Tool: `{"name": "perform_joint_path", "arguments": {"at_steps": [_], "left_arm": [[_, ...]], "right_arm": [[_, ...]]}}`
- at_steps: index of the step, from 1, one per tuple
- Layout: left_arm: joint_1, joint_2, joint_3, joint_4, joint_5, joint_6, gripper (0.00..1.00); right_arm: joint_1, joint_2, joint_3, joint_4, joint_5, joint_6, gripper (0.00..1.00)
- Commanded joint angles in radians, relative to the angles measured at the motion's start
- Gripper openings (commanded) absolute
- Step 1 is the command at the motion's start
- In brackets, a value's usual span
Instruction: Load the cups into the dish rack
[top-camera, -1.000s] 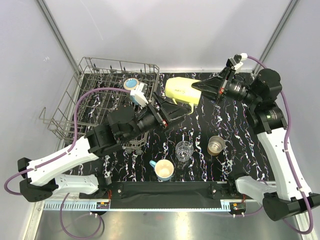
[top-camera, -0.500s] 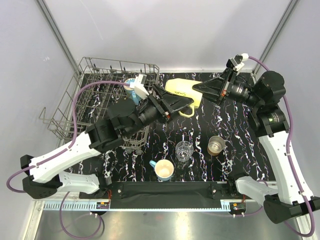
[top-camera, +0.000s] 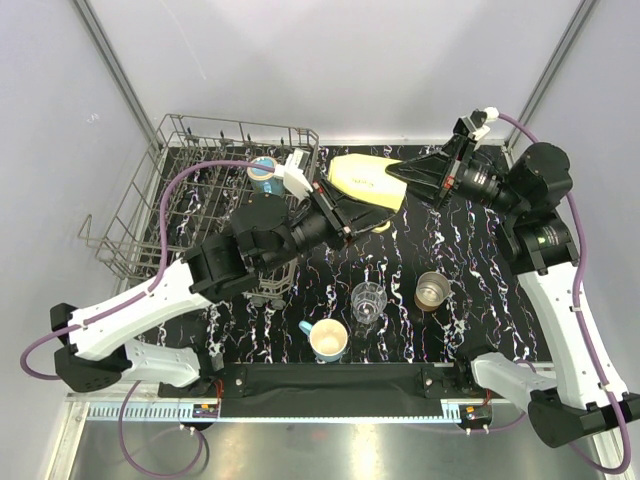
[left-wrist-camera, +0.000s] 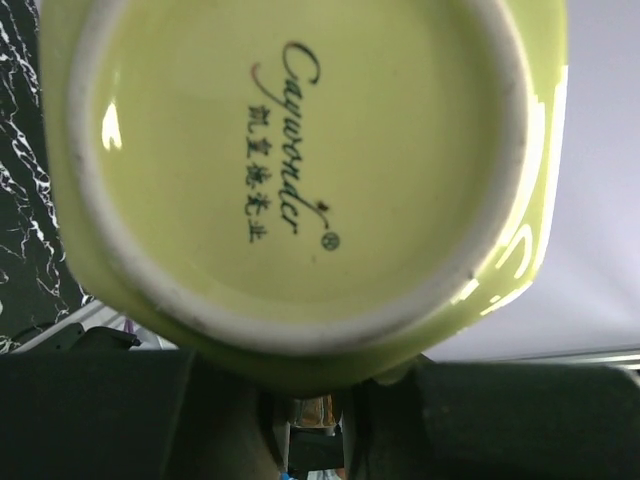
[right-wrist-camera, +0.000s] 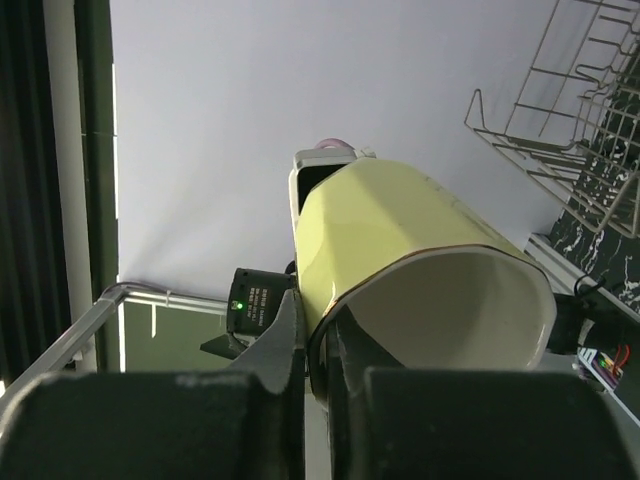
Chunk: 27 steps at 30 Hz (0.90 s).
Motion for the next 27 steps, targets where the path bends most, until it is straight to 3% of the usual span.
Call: {"name": "perform_joint_path", "arguments": {"at_steps": [1, 3, 5, 7, 8, 11, 16, 23, 26, 27], "left_arm": [[0.009, -0.033, 0.057, -0.04, -0.114, 0.047, 0.0], [0.008, -0.044, 0.072, -0.072, -0.135, 0.061, 0.0], [0.009, -0.066, 0.071, -0.103, -0.159, 0.079, 0.0], [0.009, -0.083, 0.063, -0.143, -0.188, 0.09, 0.0], [0.009, -0.09, 0.066, -0.16, -0.2, 0.096, 0.0], [0.009, -0.129, 0.09, -0.249, -0.258, 0.122, 0.0], [0.009, -0.175, 0.164, -0.478, -0.39, 0.2, 0.0], [0.027, 0.0, 0.529, -0.885, -0.58, 0.357, 0.0], [0.095, 0.072, 0.6, -0.951, -0.591, 0.456, 0.0], [0.165, 0.089, 0.614, -0.977, -0.581, 0.475, 0.0]], "right_arm": [[0.033, -0.007, 0.038, -0.042, -0.075, -0.114, 0.1], [0.034, -0.003, 0.06, -0.099, -0.067, -0.165, 0.19], [0.036, 0.003, 0.072, -0.127, -0.061, -0.185, 0.45], [0.036, 0.006, 0.075, -0.144, -0.055, -0.203, 0.59], [0.037, 0.008, 0.078, -0.158, -0.047, -0.211, 0.72], [0.036, -0.001, 0.093, -0.257, -0.004, -0.287, 0.86], [0.036, -0.021, 0.104, -0.487, 0.102, -0.406, 0.88], [0.036, -0.012, 0.181, -0.788, 0.263, -0.631, 0.88], [0.036, -0.01, 0.219, -0.839, 0.343, -0.688, 0.89], [0.036, -0.001, 0.234, -0.871, 0.362, -0.706, 0.89]]}}
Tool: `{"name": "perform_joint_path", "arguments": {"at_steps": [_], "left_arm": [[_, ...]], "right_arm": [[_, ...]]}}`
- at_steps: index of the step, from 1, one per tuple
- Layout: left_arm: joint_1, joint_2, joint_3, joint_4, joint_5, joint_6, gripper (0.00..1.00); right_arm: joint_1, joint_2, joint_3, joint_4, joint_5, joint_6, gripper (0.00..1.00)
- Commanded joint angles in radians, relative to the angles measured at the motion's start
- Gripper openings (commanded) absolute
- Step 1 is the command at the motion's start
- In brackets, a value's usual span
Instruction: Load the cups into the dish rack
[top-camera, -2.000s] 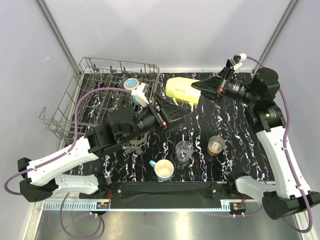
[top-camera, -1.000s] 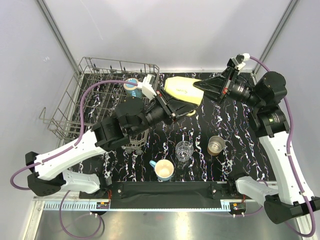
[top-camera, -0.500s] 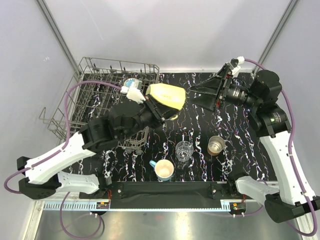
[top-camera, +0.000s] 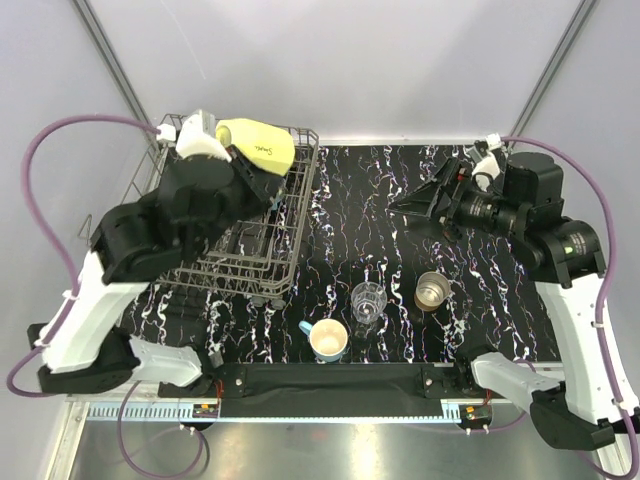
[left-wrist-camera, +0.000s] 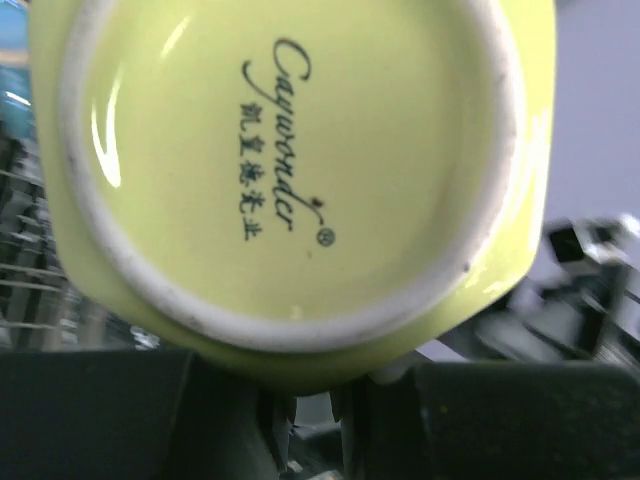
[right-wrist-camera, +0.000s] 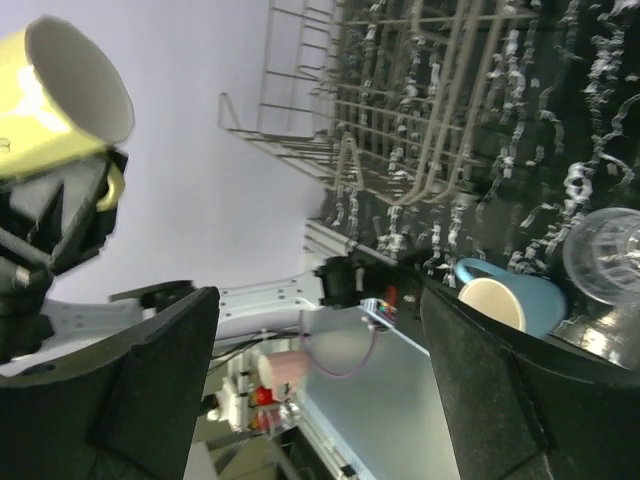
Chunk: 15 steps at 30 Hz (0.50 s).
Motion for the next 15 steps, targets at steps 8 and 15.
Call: {"name": "perform_joint_path", "arguments": {"at_steps": [8, 15], "left_arm": [[0.406, 0.054, -0.132, 0.012, 0.032, 0.291, 0.0], [0.53, 0.126, -0.191, 0.0, 0.006, 0.302, 0.0]], "right_arm": [[0.003, 0.11, 0.392, -0.416, 0.358, -0.435, 0.9], [0.006, 0.094, 0.368, -0.428, 0.447, -0.55, 0.9]]}}
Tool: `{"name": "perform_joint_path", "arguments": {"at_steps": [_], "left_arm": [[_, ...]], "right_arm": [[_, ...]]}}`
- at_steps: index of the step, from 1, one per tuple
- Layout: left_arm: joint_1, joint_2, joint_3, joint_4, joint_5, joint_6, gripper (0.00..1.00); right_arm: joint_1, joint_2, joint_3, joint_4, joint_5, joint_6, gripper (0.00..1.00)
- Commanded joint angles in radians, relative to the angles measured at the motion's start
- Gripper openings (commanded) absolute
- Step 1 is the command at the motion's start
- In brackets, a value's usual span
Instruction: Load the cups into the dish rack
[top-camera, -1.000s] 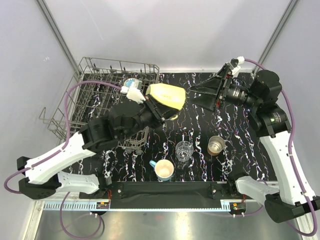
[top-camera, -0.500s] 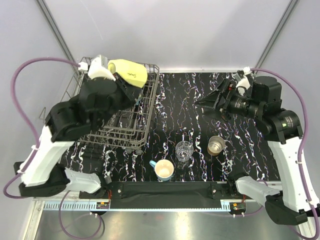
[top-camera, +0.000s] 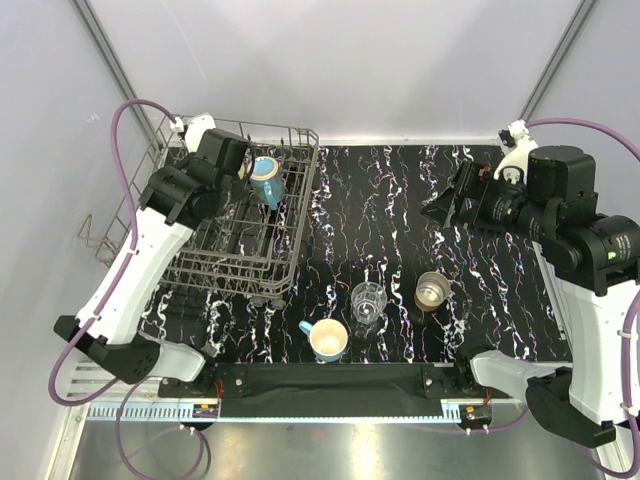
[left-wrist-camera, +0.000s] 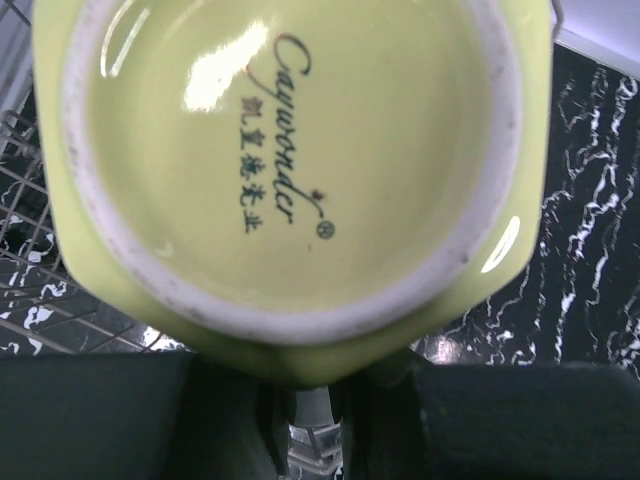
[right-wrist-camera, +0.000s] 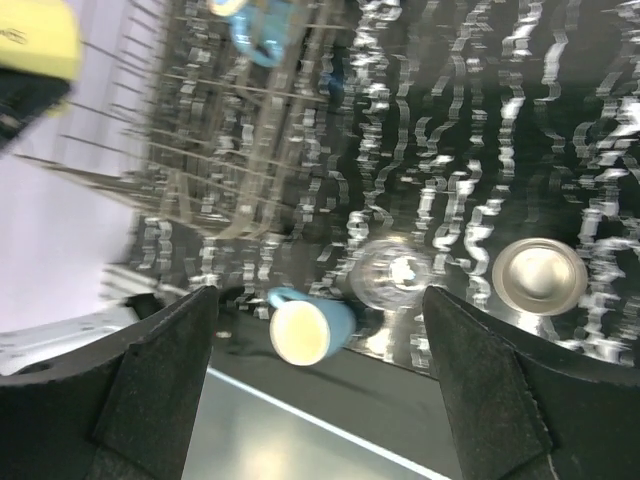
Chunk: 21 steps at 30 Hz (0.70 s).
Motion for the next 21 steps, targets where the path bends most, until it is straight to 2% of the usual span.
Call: {"name": "perform_joint_path", "arguments": {"at_steps": [1, 5, 10, 21], "left_arm": [[0.022, 0.026, 0.016, 0.098, -0.063, 0.036, 0.0], [0.072, 0.089, -0.004, 0.113, -0.064, 0.009, 0.0], [0.167, 0.181, -0.005, 0.058, -0.067, -0.161, 0.0], [0.186, 0.296, -0.117, 0.19, -0.089, -0.26, 0.0]], "right_arm": [[0.004, 0.007, 0.001, -0.039, 0.096, -0.122, 0.9], [0.007, 0.013, 0.016, -0.055, 0.139, -0.168, 0.91], [0.005, -0.001, 0.007, -0.059, 0.171, -0.185, 0.92], [0.008, -0.018, -0.023, -0.065, 0.211, -0.215, 0.95]]}}
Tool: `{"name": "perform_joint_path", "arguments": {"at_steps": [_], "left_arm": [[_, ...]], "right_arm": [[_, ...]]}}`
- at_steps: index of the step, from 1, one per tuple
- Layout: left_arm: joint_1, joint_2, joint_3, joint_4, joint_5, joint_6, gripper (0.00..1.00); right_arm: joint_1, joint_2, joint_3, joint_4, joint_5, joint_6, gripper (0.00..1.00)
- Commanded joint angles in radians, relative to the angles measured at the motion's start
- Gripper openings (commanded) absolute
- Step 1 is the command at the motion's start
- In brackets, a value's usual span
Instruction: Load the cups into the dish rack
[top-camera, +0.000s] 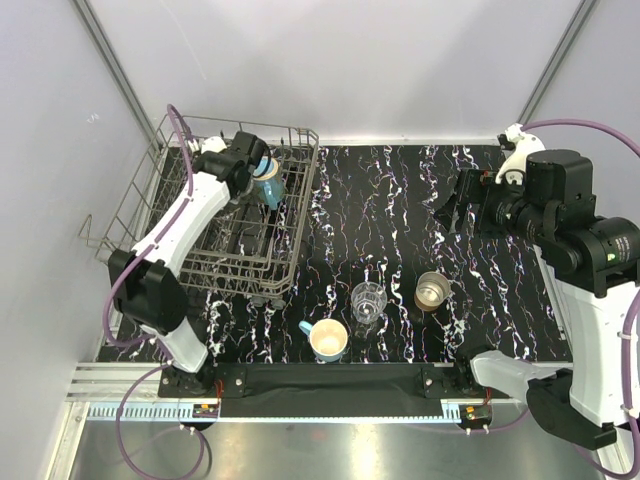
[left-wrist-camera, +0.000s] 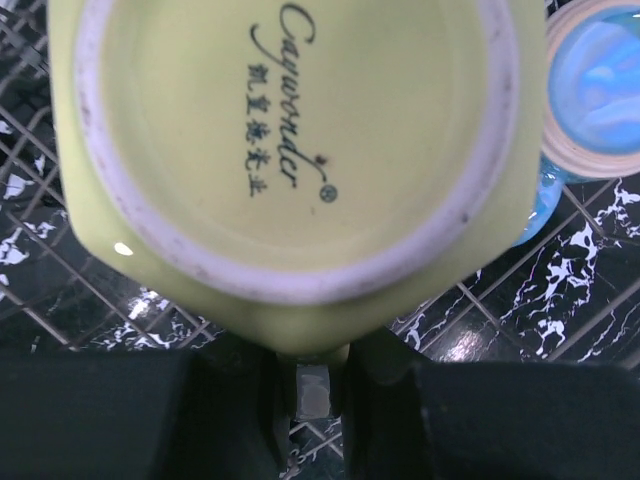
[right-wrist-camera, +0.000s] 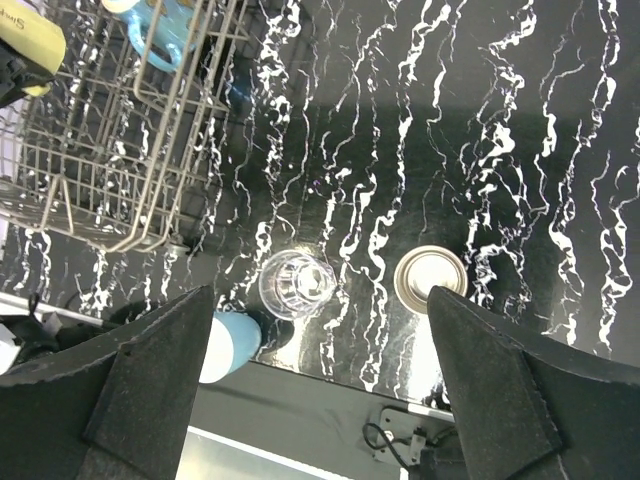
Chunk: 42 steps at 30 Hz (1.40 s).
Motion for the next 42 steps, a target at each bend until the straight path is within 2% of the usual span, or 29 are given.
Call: {"name": "perform_joint_path", "arguments": {"at_steps": [1, 3, 13, 24, 27, 31, 32, 36, 41, 42], "left_arm": [[-0.001, 0.016, 0.003, 0.114, -0.09, -0.074, 0.0], [0.007, 0.036, 0.0, 0.098, -0.09, -0.117, 0.0], [0.029, 0.037, -0.132, 0.186, -0.067, -0.129, 0.0], [0.045, 0.083, -0.173, 0.217, -0.018, -0.169, 0.02], [0.047, 0.087, -0.205, 0.234, -0.014, -0.197, 0.13], [0.05, 0.106, -0.206, 0.236, -0.003, -0.189, 0.18], [0.05, 0.12, -0.199, 0.226, 0.0, -0.188, 0.24], [0.052, 0.136, -0.198, 0.217, 0.014, -0.198, 0.29], [0.052, 0.139, -0.199, 0.217, 0.032, -0.198, 0.52], [0.052, 0.134, -0.198, 0.216, 0.037, -0.195, 0.64]], "right_arm": [[0.009, -0.011, -0.006, -0.031, 0.04, -0.031, 0.95], [0.014, -0.005, -0.003, -0.029, 0.044, -0.036, 0.95], [0.017, 0.016, -0.006, -0.023, 0.05, -0.039, 0.96], [0.017, 0.026, -0.015, -0.023, 0.044, -0.028, 0.95], [0.016, 0.026, -0.023, -0.025, 0.042, -0.025, 0.96], [0.017, 0.024, -0.031, -0.022, 0.044, -0.025, 0.95], [0.017, 0.026, -0.031, -0.022, 0.041, -0.025, 0.95], [0.017, 0.026, -0.037, -0.02, 0.04, -0.03, 0.95], [0.016, 0.023, -0.038, -0.02, 0.042, -0.036, 0.96], [0.017, 0.021, -0.041, -0.02, 0.044, -0.034, 0.95]]}}
